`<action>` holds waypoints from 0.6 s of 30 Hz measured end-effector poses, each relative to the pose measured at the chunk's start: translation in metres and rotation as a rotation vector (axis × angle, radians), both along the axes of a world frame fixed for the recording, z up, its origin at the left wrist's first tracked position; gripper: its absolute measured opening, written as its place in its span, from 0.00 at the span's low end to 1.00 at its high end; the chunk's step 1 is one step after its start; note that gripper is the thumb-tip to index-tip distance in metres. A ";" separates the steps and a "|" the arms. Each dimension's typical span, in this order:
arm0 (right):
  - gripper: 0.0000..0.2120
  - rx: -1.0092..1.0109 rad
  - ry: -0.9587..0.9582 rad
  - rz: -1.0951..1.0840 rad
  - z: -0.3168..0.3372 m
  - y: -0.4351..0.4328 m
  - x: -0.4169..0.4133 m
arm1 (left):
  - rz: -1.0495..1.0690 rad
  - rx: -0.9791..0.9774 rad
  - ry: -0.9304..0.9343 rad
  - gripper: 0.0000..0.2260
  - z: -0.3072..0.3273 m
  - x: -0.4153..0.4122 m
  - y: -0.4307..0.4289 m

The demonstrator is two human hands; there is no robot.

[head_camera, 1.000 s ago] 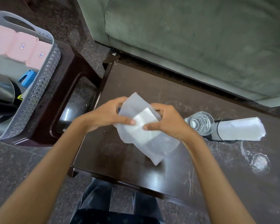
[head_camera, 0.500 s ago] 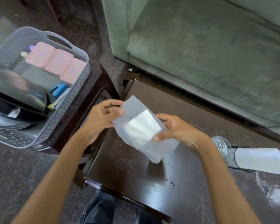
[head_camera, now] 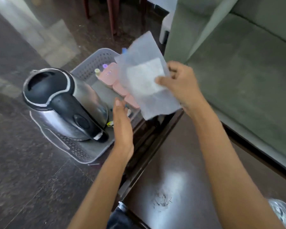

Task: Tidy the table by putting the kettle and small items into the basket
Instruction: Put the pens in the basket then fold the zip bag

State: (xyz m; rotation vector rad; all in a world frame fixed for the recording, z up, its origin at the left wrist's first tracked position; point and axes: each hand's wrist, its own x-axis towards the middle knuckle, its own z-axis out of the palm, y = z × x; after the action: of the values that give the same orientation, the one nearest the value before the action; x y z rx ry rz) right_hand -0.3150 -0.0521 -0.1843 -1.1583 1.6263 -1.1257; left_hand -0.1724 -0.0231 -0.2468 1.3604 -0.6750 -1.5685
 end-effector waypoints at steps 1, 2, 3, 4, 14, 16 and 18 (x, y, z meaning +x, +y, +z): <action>0.05 -0.056 0.037 0.000 0.000 -0.022 0.016 | 0.035 0.040 0.008 0.19 -0.002 0.002 -0.003; 0.06 -0.112 0.083 0.000 -0.002 -0.041 0.030 | 0.059 0.069 0.012 0.21 -0.002 0.003 -0.005; 0.05 -0.152 0.146 0.009 -0.006 -0.060 0.046 | 0.084 0.086 0.010 0.22 -0.005 0.006 -0.009; 0.06 -0.170 0.224 0.015 -0.012 -0.074 0.061 | 0.107 0.098 0.002 0.24 -0.006 0.008 -0.011; 0.15 0.032 0.658 0.291 -0.090 -0.107 0.127 | 0.188 0.171 0.022 0.28 -0.004 0.015 -0.021; 0.14 0.064 0.705 0.341 -0.092 -0.110 0.128 | 0.178 0.176 0.029 0.28 -0.005 0.016 -0.024; 0.15 0.116 0.740 0.382 -0.092 -0.114 0.129 | 0.188 0.154 0.039 0.27 -0.006 0.016 -0.027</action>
State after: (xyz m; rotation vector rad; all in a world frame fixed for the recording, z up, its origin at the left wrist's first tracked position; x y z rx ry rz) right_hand -0.1858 -0.1659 -0.2762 -1.8421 1.8433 -0.3543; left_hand -0.1565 -0.0498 -0.2526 1.4578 -0.3962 -1.5153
